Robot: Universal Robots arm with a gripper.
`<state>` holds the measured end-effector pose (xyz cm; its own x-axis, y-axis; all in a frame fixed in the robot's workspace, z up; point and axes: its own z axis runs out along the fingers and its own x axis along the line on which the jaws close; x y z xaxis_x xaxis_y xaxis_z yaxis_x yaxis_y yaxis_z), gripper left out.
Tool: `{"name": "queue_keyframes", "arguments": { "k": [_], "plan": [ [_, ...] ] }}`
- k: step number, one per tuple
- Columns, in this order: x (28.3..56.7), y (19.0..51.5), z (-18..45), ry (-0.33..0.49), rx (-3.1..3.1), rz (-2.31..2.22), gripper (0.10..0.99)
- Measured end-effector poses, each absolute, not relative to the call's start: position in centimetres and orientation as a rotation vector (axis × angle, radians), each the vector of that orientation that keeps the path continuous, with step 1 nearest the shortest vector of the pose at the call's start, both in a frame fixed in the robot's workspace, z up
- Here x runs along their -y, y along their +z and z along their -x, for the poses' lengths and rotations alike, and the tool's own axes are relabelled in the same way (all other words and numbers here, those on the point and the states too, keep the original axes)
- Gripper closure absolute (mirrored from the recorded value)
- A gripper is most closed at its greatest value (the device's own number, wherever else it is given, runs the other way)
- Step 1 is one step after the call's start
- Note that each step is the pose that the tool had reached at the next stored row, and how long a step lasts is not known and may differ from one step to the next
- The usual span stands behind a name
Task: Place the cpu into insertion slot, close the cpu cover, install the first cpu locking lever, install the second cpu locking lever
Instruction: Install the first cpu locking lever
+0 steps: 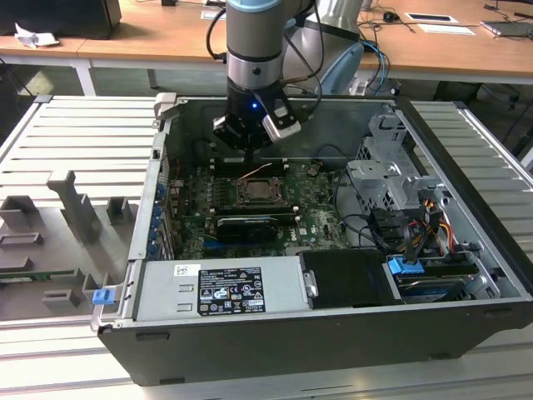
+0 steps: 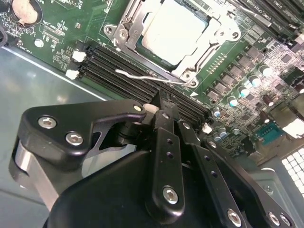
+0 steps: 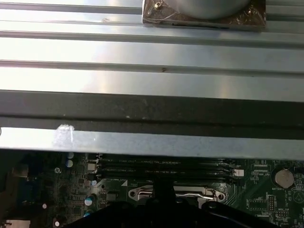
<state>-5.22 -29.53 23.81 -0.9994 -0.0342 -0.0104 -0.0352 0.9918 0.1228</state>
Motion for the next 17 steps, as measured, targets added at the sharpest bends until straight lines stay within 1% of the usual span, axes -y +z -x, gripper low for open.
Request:
{"name": "queue_keyframes", "arguments": {
  "k": [5, 10, 17],
  "plan": [
    [29.6, 23.4, 4.8, 0.214, -3.125, 0.054, 0.98],
    [29.6, 23.0, 4.0, 0.194, -3.127, 0.058, 0.98],
    [29.6, 22.7, 3.5, 0.196, -3.127, 0.082, 0.98]
  ]
}}
